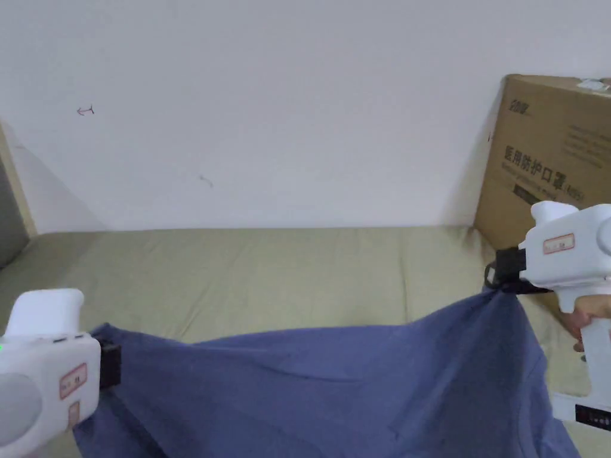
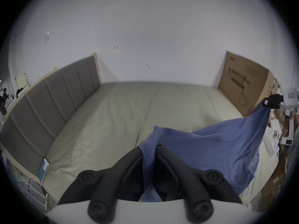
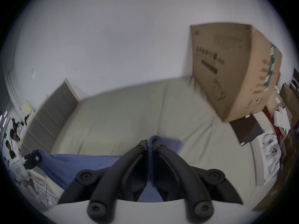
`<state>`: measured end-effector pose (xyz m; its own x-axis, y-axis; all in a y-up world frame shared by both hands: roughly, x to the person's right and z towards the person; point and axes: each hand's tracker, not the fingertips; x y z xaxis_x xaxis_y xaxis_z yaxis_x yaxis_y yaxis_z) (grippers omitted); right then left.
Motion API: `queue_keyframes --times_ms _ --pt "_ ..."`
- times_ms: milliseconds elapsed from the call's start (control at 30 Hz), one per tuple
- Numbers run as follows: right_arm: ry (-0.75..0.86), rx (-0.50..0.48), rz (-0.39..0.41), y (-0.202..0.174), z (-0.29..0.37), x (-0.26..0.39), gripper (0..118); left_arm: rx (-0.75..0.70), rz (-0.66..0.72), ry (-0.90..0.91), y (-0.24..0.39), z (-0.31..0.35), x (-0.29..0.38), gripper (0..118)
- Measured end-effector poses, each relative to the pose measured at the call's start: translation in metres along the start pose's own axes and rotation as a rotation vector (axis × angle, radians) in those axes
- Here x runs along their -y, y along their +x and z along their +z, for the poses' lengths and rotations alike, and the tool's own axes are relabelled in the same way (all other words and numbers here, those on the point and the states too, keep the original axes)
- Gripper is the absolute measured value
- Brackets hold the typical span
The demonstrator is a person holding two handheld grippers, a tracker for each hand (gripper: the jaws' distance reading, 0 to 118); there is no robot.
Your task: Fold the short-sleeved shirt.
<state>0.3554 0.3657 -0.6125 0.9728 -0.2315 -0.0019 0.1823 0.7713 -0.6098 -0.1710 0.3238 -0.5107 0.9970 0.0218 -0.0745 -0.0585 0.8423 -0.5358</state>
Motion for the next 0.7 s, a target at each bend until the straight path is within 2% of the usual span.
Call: queue_keyframes --times_ms 200,267,367,500,600,700 --pt "0.167 -0.046 -0.103 0.022 0.099 -0.040 6 -0.008 -0.085 0.161 0.002 0.051 -0.074 2" --pt "0.191 -0.062 -0.134 0.021 0.118 -0.051 6 0.028 -0.049 0.184 0.002 0.059 -0.100 2" --pt "0.222 -0.055 -0.125 0.014 0.133 -0.074 6 0.030 -0.027 0.200 0.009 0.062 -0.135 2" --pt "0.272 -0.086 -0.194 0.008 0.143 -0.121 6 -0.021 -0.063 0.256 0.015 0.055 -0.184 2" --pt "0.313 -0.073 -0.205 -0.005 0.150 -0.159 6 0.012 -0.020 0.263 0.013 0.048 -0.222 2" --pt "0.339 -0.084 -0.214 -0.019 0.163 -0.194 6 -0.016 -0.063 0.287 0.017 0.042 -0.258 2"
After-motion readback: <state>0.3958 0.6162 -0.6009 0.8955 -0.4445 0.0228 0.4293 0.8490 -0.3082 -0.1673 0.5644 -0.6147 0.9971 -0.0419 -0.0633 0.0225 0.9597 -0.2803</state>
